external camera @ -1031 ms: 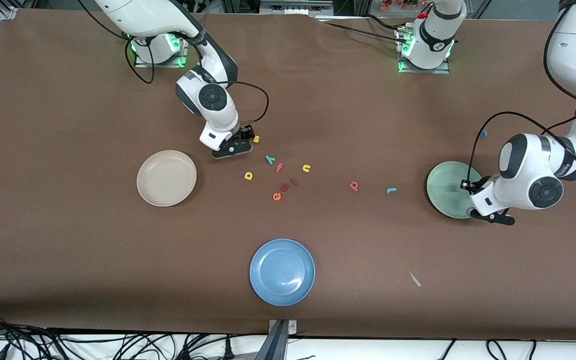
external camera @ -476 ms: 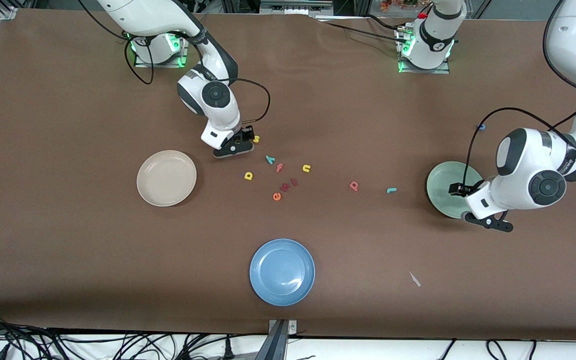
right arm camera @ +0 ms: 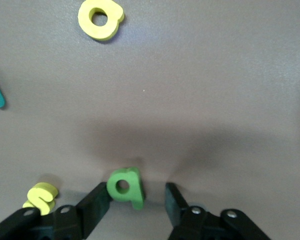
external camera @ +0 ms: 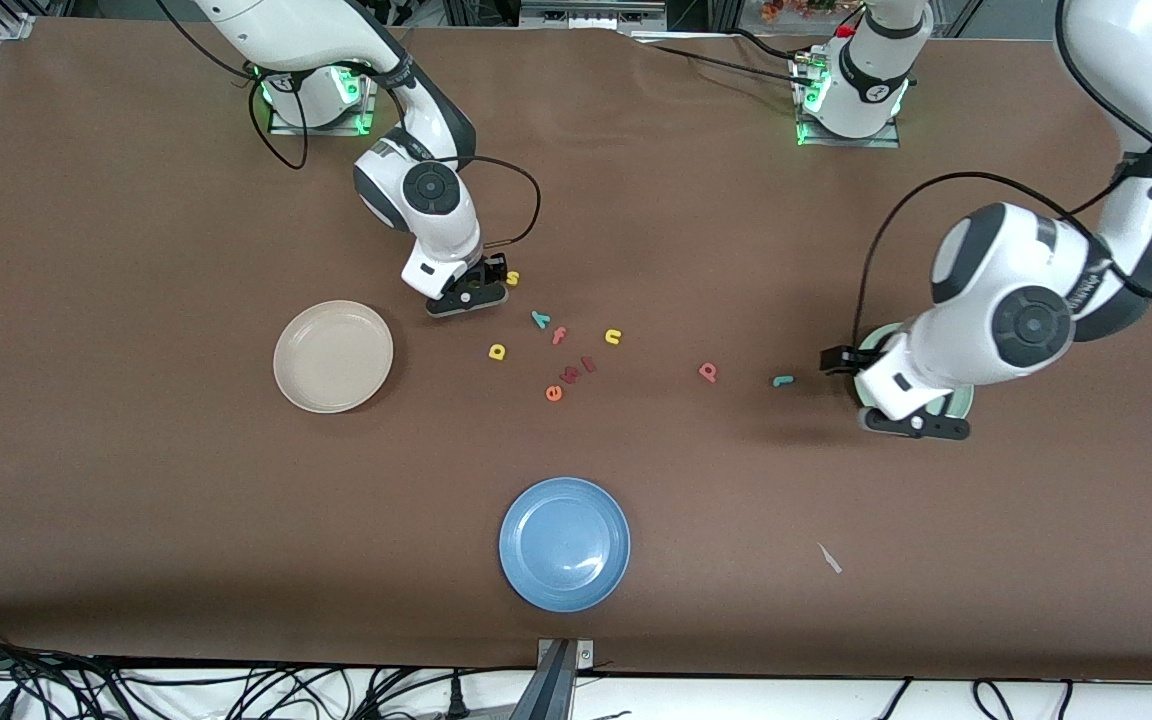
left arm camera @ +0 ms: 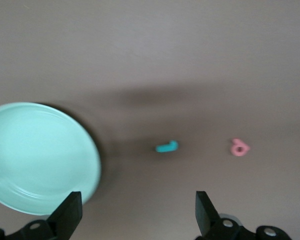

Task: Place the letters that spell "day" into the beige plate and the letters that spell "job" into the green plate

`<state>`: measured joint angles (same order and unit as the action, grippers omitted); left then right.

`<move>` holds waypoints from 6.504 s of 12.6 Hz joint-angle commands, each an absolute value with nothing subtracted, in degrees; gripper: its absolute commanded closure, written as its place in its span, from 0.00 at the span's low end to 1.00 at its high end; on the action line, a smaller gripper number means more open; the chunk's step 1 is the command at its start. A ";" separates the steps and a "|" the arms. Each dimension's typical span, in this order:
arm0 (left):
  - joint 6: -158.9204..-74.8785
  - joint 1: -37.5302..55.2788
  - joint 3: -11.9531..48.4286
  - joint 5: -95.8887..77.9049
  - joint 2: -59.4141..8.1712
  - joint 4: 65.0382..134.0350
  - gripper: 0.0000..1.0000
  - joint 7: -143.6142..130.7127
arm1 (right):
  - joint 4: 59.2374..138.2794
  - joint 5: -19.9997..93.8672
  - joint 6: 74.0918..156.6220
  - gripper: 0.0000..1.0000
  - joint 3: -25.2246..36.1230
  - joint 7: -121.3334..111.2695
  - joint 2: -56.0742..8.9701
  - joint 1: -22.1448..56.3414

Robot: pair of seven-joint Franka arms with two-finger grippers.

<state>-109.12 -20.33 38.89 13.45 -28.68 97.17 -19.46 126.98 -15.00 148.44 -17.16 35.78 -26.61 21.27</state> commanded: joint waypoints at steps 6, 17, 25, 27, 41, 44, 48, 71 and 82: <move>-123.73 -7.83 38.15 13.80 -40.24 94.75 0.11 -41.73 | 126.91 -16.70 149.24 0.76 -16.26 37.09 -27.07 21.88; -127.71 3.25 27.07 16.00 -45.26 95.54 0.30 -44.56 | 119.27 -15.38 125.62 0.81 -8.28 19.12 -17.07 21.18; -126.83 3.08 27.07 17.49 -45.27 95.45 1.00 -44.21 | 119.27 -4.50 122.87 0.17 3.52 -4.75 -13.10 21.18; -122.99 1.94 27.24 17.58 -43.08 95.01 1.00 -41.94 | 118.66 -3.43 122.78 0.14 3.43 -4.66 -13.18 21.27; -107.49 -22.58 27.69 20.65 -38.92 96.33 1.00 -1.14 | 116.28 -1.67 133.94 0.14 -7.91 47.11 -23.37 31.82; -107.40 -23.20 27.77 20.04 -38.76 96.94 0.03 -1.49 | 113.83 -3.16 134.74 0.14 -7.74 46.32 -24.25 31.38; -103.10 -22.85 32.51 16.98 -30.95 95.19 0.00 -4.29 | 106.44 -3.34 134.47 0.14 -7.38 44.55 -29.87 30.15; -130.61 -16.70 35.42 27.07 -41.84 107.93 0.34 -43.94 | 100.99 -8.09 138.69 0.45 -6.94 44.74 -39.37 30.15; -129.90 -16.70 35.42 27.07 -41.66 108.02 0.81 -43.68 | 100.73 -8.44 133.89 0.84 -5.19 37.55 -36.75 28.22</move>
<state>-129.99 -16.32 35.54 25.04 -41.68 106.90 -42.69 101.96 -8.01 137.82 -5.13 41.43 -38.02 29.87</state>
